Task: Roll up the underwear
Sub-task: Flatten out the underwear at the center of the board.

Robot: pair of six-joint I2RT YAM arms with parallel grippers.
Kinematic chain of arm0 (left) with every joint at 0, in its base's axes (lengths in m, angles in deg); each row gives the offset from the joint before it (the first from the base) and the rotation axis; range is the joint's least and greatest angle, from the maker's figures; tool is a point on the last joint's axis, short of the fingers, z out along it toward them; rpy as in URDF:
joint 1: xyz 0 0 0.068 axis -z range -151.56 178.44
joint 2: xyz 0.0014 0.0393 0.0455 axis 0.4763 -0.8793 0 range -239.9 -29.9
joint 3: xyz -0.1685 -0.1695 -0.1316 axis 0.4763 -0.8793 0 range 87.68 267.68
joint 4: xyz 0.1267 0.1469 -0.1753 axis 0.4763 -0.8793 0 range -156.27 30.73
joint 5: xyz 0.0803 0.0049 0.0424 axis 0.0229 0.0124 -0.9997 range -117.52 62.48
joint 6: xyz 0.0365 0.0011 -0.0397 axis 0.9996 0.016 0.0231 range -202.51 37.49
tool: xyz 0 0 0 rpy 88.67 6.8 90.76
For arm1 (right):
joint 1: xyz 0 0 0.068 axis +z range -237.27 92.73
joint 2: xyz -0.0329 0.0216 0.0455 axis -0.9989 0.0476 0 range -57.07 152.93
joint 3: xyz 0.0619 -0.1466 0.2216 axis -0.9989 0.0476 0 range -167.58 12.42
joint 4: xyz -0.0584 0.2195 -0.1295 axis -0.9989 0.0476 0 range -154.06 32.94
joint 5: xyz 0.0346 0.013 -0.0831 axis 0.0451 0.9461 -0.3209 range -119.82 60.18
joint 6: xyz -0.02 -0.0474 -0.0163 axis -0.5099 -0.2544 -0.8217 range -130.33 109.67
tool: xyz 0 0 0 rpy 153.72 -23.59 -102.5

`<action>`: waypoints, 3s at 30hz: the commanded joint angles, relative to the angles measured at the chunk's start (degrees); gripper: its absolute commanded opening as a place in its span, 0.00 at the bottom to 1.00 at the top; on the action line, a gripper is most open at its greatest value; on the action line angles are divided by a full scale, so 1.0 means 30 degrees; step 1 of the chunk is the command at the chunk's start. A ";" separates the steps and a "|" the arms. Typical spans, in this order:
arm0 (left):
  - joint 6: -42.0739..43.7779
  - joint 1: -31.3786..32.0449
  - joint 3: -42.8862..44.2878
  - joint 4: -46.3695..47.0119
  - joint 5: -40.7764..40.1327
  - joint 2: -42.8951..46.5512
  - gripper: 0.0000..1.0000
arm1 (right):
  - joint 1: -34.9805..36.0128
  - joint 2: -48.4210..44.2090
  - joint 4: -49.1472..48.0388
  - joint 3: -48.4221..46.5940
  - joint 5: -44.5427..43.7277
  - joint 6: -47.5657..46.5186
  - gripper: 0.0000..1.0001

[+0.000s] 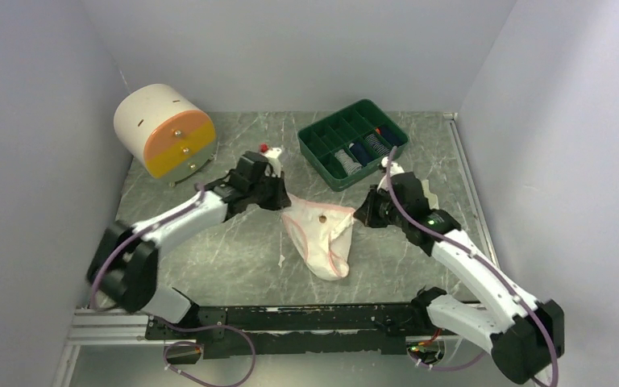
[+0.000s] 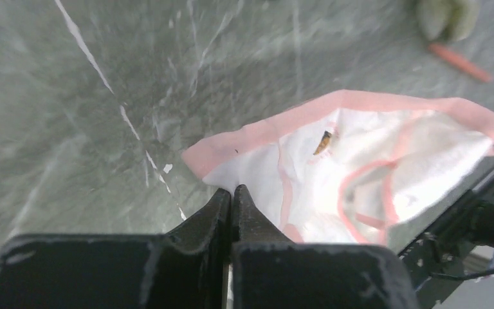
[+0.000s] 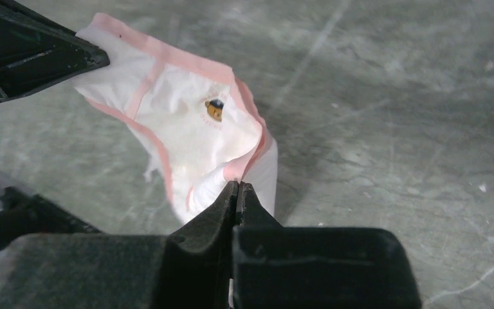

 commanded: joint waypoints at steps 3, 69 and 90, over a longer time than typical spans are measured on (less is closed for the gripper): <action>-0.0443 0.0085 -0.1729 -0.1807 -0.2754 0.7693 0.05 | -0.0065 -0.3884 0.0528 -0.1837 0.3800 -0.0963 0.00; 0.3831 -0.5628 -0.2603 0.0968 0.1104 -0.1602 0.64 | 0.0054 0.7763 -0.9248 0.4057 0.1265 0.7147 0.44; 0.4419 -0.5458 -0.2793 0.1971 0.2284 -0.3238 0.25 | 0.0229 0.8472 -0.9003 0.2409 0.1223 0.4656 0.10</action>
